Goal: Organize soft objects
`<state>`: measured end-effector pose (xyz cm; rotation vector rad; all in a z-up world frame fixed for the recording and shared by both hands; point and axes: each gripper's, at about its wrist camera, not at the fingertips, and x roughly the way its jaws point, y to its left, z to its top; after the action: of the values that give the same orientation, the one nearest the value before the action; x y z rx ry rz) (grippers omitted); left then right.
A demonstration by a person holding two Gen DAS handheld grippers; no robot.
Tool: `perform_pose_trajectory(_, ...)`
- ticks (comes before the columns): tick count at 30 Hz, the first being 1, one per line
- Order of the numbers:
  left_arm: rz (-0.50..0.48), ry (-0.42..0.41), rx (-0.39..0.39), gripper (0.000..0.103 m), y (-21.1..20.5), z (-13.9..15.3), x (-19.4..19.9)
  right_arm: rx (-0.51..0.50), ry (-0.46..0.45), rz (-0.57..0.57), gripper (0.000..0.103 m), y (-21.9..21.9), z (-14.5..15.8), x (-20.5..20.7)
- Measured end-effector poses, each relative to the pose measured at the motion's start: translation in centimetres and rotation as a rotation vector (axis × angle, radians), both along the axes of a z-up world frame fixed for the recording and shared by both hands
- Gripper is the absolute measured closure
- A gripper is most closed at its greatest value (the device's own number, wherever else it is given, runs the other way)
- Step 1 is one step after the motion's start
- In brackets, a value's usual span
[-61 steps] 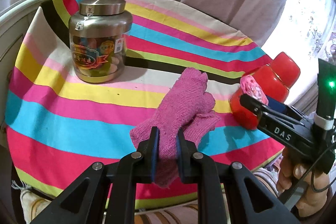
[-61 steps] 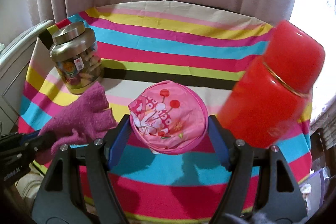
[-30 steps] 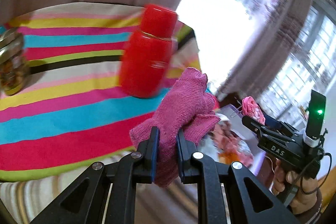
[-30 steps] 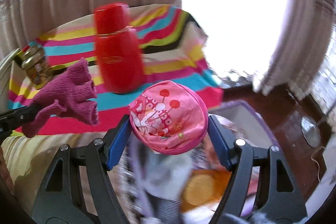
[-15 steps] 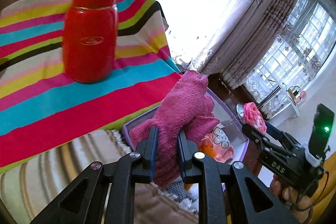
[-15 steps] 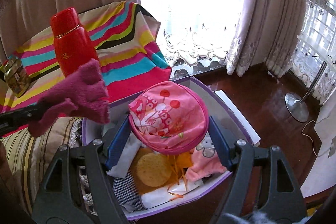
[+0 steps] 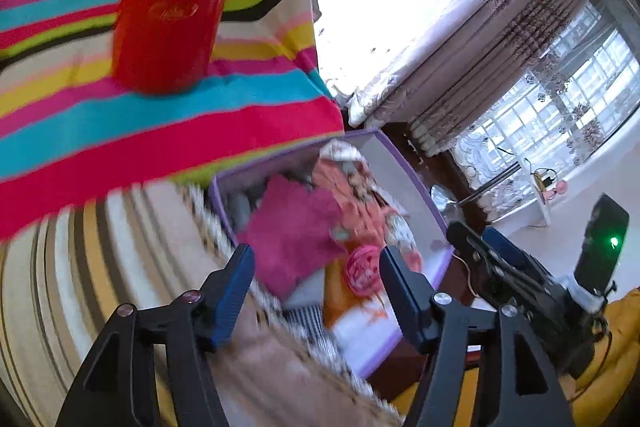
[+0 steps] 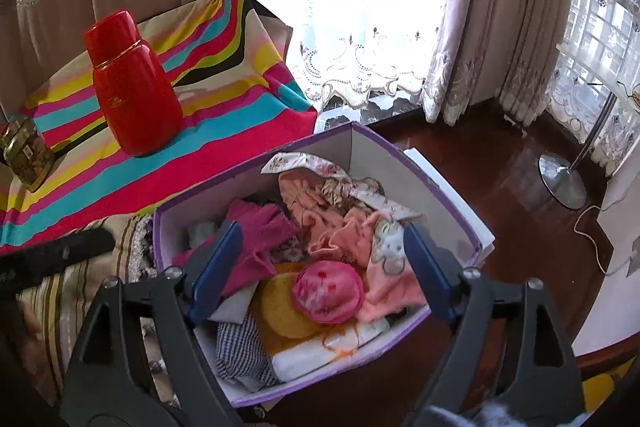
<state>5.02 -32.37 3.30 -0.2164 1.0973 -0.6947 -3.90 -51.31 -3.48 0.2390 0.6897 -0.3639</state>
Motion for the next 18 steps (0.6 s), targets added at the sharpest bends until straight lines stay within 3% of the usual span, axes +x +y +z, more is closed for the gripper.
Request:
perform_pose_trajectory(3,0.035,0.044,-0.002,0.031,1.0,-0.6,-1.6,0.004,0.012,0.014,0.018,0.9,-0.1,-1.0)
perform_pose_trajectory(7,0.021,-0.012,0.043,0.028,0.8,-0.8,-3.2,-0.029,0.026,0.048,0.017,2.5,-0.5,-2.5)
perform_pose_trajectory(18,-0.005,0.009,0.078,0.017,0.0,-1.4,-3.0,-0.023,0.027,0.039,0.017,2.1,-0.4,-3.0)
